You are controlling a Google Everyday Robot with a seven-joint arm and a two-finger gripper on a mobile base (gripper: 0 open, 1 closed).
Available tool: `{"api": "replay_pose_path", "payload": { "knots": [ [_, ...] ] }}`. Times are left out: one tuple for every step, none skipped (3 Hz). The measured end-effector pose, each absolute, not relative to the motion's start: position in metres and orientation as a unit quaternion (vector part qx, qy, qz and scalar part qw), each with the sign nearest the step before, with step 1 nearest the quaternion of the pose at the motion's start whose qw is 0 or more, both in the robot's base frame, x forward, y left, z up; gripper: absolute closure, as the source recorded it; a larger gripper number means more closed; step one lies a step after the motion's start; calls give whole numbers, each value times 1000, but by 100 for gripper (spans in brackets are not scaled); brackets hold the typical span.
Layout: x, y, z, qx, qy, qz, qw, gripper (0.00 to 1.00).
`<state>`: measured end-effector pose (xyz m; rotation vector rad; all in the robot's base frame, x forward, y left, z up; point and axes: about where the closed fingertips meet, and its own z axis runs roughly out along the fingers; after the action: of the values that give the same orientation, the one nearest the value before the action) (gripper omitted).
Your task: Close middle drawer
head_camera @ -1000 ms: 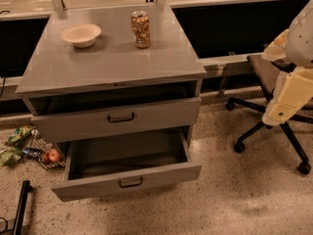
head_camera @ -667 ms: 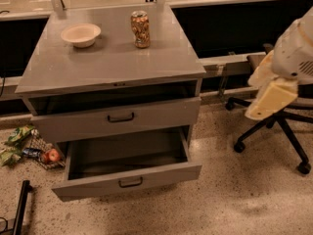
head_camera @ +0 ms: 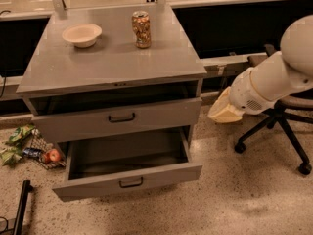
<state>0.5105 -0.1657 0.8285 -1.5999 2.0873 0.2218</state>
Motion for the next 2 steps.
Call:
{"api": "replay_pose_path", "payload": {
  "knots": [
    [539,-136,774,-576,753,104,300,100],
    [542,-138,780,-574,754,97,305,100]
  ]
}}
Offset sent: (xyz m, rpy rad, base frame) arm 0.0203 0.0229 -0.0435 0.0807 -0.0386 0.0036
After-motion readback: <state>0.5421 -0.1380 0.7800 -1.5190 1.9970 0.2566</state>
